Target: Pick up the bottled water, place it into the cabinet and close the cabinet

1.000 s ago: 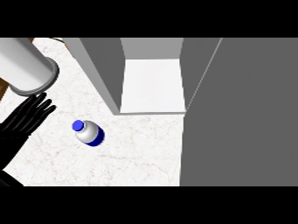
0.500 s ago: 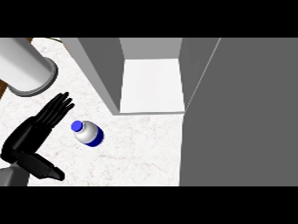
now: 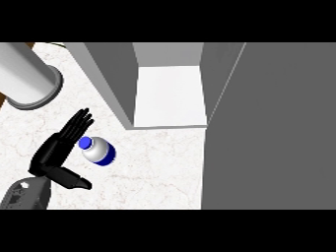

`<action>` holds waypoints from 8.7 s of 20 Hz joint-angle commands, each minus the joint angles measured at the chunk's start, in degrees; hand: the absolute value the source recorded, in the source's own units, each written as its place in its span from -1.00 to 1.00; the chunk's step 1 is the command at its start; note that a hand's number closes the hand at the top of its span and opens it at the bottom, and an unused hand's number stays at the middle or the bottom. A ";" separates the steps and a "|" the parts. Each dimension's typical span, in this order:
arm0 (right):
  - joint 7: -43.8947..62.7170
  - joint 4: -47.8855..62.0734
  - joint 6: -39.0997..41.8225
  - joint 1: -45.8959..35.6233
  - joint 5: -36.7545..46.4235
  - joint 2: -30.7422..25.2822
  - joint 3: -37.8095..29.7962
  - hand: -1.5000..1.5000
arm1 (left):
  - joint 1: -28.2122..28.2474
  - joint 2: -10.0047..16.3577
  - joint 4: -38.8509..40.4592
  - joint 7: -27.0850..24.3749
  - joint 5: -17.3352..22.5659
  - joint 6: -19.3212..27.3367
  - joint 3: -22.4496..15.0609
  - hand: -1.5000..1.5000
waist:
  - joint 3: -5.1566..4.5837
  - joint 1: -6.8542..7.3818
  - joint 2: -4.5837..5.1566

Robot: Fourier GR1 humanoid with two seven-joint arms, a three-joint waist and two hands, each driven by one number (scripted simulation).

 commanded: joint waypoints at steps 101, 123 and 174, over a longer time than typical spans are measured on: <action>-8.17 1.31 7.83 3.51 -8.86 -2.20 -8.47 -1.00 | -51.25 -9.77 47.17 0.62 31.12 67.40 -24.12 1.00 | 0.06 -3.91 2.10; -6.00 -1.28 10.42 4.68 -10.41 -3.05 -9.07 -1.00 | -56.24 -10.72 44.00 -9.98 32.21 57.03 -20.10 -1.00 | 0.00 -1.70 1.13; -5.69 -9.25 18.80 7.04 9.77 -14.35 5.80 1.00 | 7.25 5.42 -37.90 1.47 38.02 46.36 -38.89 -1.00 | 0.00 2.03 -0.86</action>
